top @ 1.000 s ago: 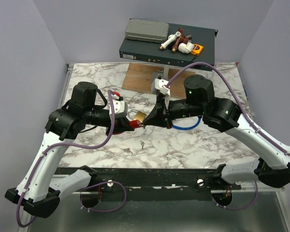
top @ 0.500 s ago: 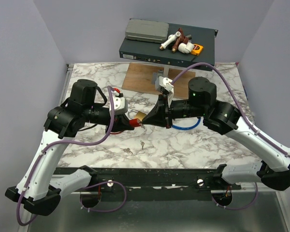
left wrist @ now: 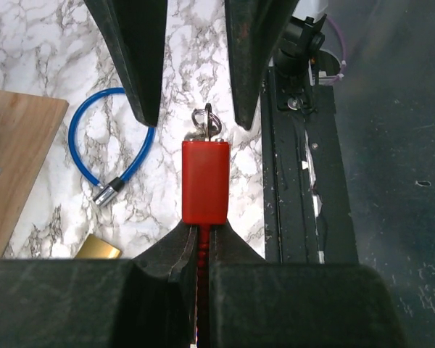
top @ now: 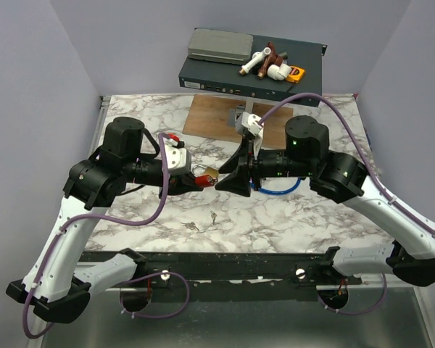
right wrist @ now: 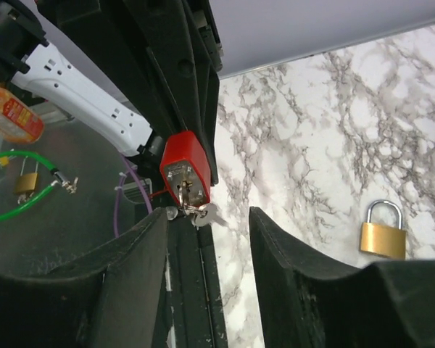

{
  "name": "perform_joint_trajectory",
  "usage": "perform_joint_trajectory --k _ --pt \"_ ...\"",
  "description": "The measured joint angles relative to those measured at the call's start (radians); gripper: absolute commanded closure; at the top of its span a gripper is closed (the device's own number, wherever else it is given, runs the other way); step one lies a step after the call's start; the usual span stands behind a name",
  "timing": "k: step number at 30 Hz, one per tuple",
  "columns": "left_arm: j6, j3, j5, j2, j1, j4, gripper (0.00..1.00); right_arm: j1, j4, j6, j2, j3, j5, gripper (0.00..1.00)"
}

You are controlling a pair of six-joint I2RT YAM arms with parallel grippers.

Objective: Unlock with the key
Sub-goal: Unlock the lock.

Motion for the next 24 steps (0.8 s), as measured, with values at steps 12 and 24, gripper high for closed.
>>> perform_joint_trajectory --k 12,24 --pt "0.014 0.003 0.000 -0.001 -0.002 0.005 1.00 0.003 -0.032 0.000 -0.040 0.044 0.026 0.74" --pt "0.014 0.005 0.000 -0.001 -0.003 0.005 1.00 0.003 -0.026 0.001 -0.020 0.043 -0.011 0.76"
